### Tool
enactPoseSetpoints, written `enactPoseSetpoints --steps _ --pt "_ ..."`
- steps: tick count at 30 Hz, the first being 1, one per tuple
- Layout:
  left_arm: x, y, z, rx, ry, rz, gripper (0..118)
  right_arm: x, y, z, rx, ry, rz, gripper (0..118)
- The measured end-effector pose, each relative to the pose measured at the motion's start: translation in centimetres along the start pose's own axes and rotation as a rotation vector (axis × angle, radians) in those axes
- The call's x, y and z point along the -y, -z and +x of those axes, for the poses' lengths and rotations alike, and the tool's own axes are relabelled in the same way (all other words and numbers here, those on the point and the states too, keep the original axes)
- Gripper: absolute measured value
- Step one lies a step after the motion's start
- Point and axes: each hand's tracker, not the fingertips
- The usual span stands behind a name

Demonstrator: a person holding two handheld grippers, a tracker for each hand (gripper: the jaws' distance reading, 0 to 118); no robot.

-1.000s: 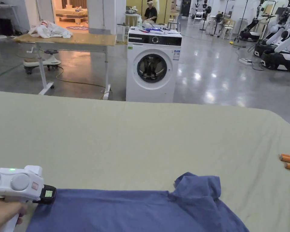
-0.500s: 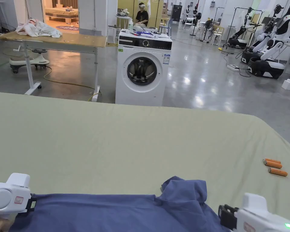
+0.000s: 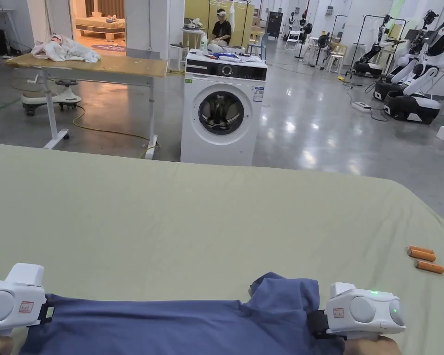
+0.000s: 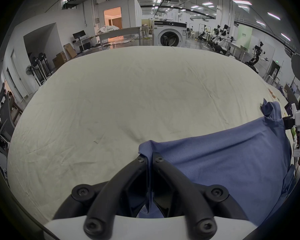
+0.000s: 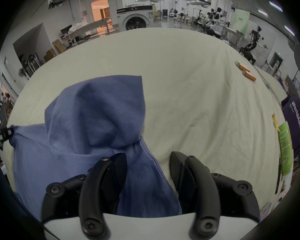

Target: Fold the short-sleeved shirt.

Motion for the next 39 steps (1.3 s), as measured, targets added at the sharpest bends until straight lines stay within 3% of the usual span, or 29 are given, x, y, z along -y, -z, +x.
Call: enactPoseSetpoints --steps 4,5,6,7,8,13,17,24,39 --pt "-0.1 0.2 0.4 -0.008 0.012 -0.005 0 -0.2 0.3 -1.4 0.043 -0.076 -0.010 37" --pt "-0.1 0.3 0.5 -0.009 0.014 -0.006 0 -0.4 0.3 -1.4 0.045 -0.081 -0.012 26" --pt "-0.1 0.3 0.6 -0.013 0.016 -0.007 0 -0.5 0.3 -1.5 0.050 -0.085 -0.009 5" --pt "-0.1 0.3 0.6 -0.014 0.023 -0.006 0 -0.6 0.2 -1.6 0.082 -0.105 0.002 1" --pt "0.0 0.3 0.7 -0.018 0.027 -0.005 0 -0.6 0.1 -1.5 0.097 -0.129 0.014 1" --pt "-0.1 -0.6 0.3 -0.016 0.003 0.017 0 0.0 -0.9 -0.5 0.050 -0.090 0.046 1" --pt "-0.3 -1.9 0.2 -0.015 0.018 0.051 0 0.3 -3.6 -0.6 0.083 -0.117 0.139 1" --pt "-1.5 -5.3 -0.3 -0.001 0.013 0.132 0 -0.4 -9.9 1.4 0.053 -0.063 0.295 1" --pt "-7.9 -19.1 -2.7 -0.015 -0.002 0.390 0 -4.1 -24.8 0.0 0.084 -0.092 0.609 1"
